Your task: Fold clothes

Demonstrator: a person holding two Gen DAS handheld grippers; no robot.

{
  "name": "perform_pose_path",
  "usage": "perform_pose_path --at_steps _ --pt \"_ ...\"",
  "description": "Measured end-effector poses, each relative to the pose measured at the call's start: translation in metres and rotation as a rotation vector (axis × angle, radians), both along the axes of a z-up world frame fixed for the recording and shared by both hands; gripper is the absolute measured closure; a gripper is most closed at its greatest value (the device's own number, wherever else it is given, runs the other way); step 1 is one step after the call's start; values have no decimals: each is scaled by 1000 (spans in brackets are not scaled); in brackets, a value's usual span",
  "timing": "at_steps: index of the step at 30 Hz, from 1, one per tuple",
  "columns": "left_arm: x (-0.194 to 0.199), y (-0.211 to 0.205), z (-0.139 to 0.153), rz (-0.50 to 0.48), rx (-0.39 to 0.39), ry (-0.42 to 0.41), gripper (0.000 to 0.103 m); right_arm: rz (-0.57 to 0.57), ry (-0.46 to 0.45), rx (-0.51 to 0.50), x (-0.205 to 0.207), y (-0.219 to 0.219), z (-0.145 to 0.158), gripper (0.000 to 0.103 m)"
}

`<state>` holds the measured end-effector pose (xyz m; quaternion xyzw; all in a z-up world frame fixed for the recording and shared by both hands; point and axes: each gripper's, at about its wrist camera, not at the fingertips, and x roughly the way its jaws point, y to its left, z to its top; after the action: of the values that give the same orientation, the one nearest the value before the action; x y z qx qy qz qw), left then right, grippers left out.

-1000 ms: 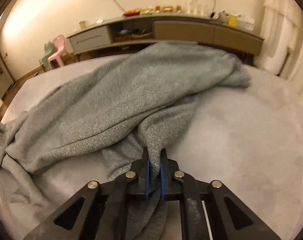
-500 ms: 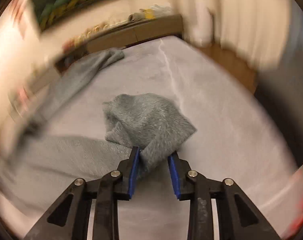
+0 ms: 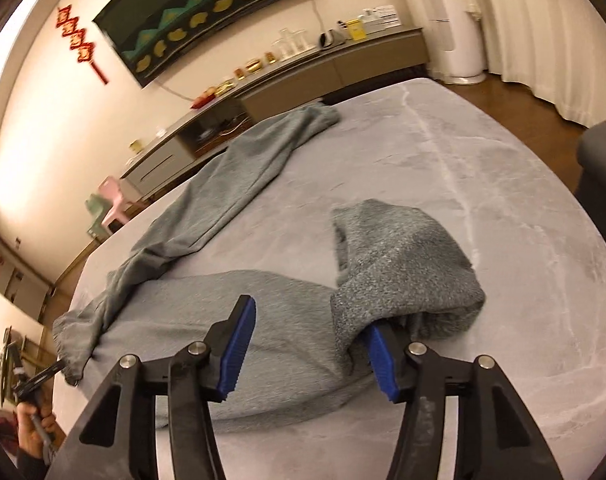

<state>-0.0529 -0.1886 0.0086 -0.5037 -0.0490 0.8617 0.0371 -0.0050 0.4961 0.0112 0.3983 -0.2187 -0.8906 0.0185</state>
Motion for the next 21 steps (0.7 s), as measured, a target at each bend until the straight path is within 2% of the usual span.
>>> perform_pose_path --at_steps 1,2,6,8,9,10,11,12,13,14,17,21 --pt "-2 1 -2 -4 35 -20 96 6 1 -3 1 -1 0 47" --pt "-1 3 7 -6 80 -2 97 3 1 -5 1 -1 0 47" --pt "-18 -13 88 28 396 213 98 -7 1 -10 1 2 -1 47" --pt "-53 -51 129 161 531 338 98 -8 -15 4 -5 1 -6 47" --pt "-75 -76 142 272 580 377 96 -8 -26 10 -8 0 -9 47" --pt "-101 -99 149 380 582 366 95 -4 -40 13 -12 -1 -13 47" --pt "-122 -111 146 429 564 317 92 0 -49 14 -15 -2 -16 47" --pt "-141 -120 130 450 559 224 83 3 -59 14 -17 -3 -19 47" --pt "-156 -127 116 467 550 143 82 7 -66 13 -19 -4 -21 47" --pt "-147 -122 107 467 528 131 82 10 -68 10 -19 -3 -21 47" --pt "-119 -107 79 468 464 96 70 -3 -45 0 -15 1 -14 45" --pt "-82 -104 45 501 390 56 67 -25 -32 -2 -12 6 -10 37"
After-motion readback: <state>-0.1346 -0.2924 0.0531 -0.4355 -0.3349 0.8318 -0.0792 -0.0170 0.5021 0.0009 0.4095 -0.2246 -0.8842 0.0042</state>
